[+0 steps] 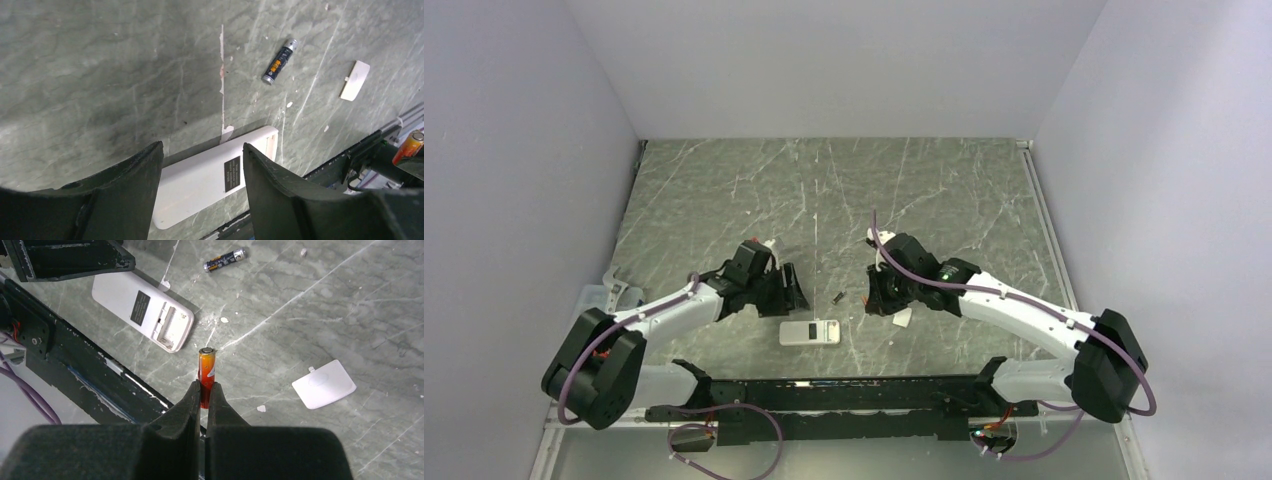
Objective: Load the batteries into the remote control
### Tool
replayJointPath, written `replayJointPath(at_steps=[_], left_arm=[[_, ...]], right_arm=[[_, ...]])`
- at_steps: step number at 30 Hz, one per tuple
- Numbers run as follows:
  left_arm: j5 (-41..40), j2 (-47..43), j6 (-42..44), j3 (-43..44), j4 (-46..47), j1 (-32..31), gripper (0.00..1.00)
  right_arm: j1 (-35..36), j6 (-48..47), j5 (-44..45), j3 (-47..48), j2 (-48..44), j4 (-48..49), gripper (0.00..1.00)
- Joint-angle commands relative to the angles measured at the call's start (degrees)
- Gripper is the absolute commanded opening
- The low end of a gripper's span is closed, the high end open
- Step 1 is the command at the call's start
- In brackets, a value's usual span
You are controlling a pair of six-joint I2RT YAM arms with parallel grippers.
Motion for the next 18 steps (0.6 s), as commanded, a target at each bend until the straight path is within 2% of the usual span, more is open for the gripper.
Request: replayJointPath(at_steps=[1, 18], left_arm=[[6.01, 1.08, 1.74, 0.38, 4.55, -0.11, 0.64], [10.69, -4.65, -0.17, -7.87, 4.65, -0.15, 0.63]], right_arm=[[0.5, 1.78, -0.2, -0.89, -2.52, 0.49, 0.0], [3.34, -0.61, 0.19, -0.04, 0.11, -2.43, 0.0]])
